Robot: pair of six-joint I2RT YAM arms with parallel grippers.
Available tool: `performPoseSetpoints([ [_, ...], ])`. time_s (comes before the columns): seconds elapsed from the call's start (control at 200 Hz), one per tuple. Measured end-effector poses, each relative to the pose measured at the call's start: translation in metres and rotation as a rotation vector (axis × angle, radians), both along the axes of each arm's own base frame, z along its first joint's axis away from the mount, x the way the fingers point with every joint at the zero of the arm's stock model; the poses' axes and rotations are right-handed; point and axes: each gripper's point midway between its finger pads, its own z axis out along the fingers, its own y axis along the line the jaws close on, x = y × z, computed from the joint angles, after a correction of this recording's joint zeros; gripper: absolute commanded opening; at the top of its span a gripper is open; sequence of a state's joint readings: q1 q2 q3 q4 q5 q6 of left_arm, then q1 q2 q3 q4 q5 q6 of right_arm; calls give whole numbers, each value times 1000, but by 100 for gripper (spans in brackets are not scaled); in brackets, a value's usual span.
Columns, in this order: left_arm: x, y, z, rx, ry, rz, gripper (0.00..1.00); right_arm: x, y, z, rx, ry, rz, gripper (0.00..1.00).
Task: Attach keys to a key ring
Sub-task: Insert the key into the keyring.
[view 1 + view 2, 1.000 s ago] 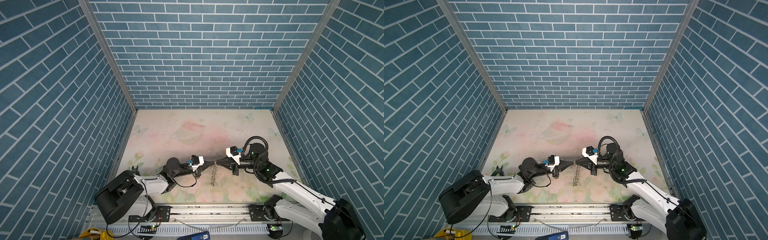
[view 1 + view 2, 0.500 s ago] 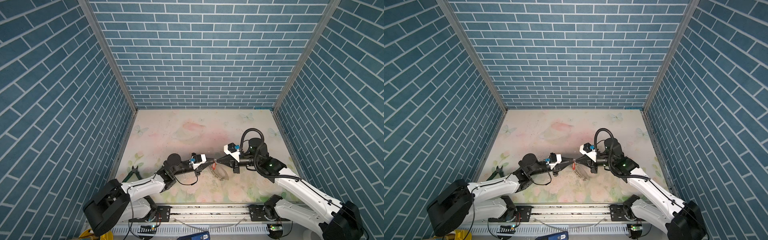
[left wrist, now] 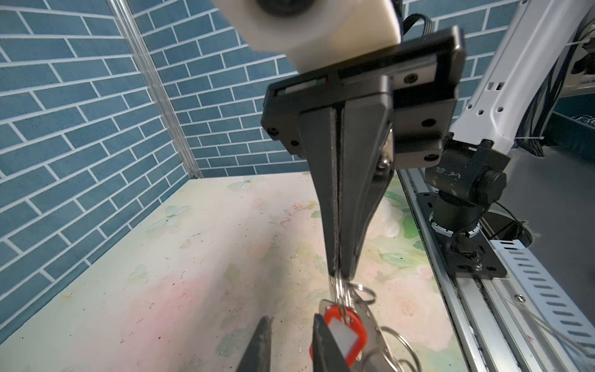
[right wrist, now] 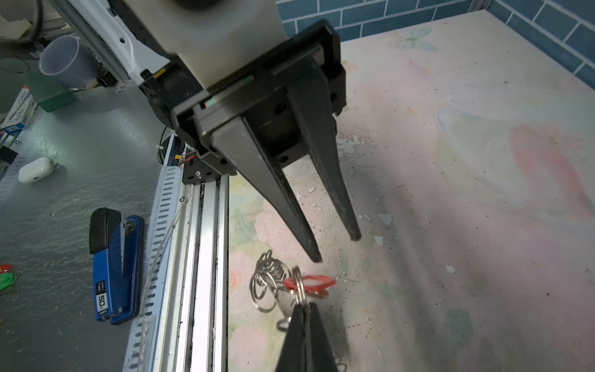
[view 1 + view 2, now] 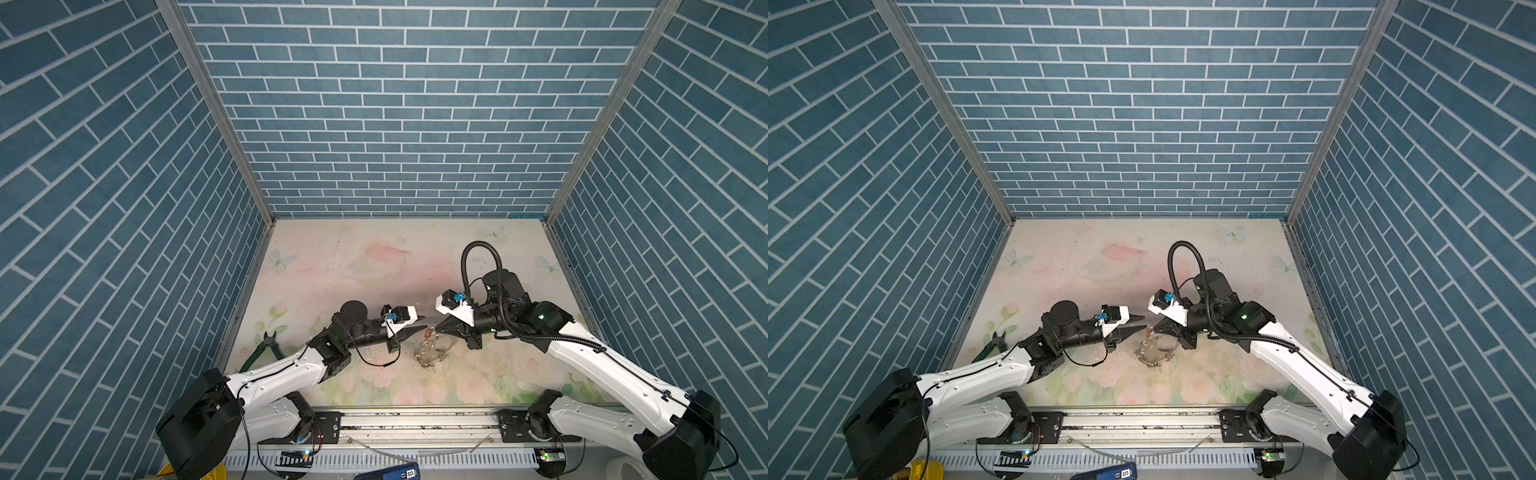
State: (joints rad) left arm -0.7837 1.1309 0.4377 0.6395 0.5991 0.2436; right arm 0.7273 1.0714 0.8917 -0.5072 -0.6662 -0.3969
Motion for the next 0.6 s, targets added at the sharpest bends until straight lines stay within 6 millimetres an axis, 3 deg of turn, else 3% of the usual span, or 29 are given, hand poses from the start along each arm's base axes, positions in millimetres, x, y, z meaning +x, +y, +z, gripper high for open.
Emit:
performPoseSetpoints([
  [0.385, -3, -9, 16, 6, 74, -51, 26, 6, -2, -4, -41, -32, -18, 0],
  [0.6, -7, -14, 3, 50, 138, -96, 26, 5, 1, -3, -33, -40, -8, 0],
])
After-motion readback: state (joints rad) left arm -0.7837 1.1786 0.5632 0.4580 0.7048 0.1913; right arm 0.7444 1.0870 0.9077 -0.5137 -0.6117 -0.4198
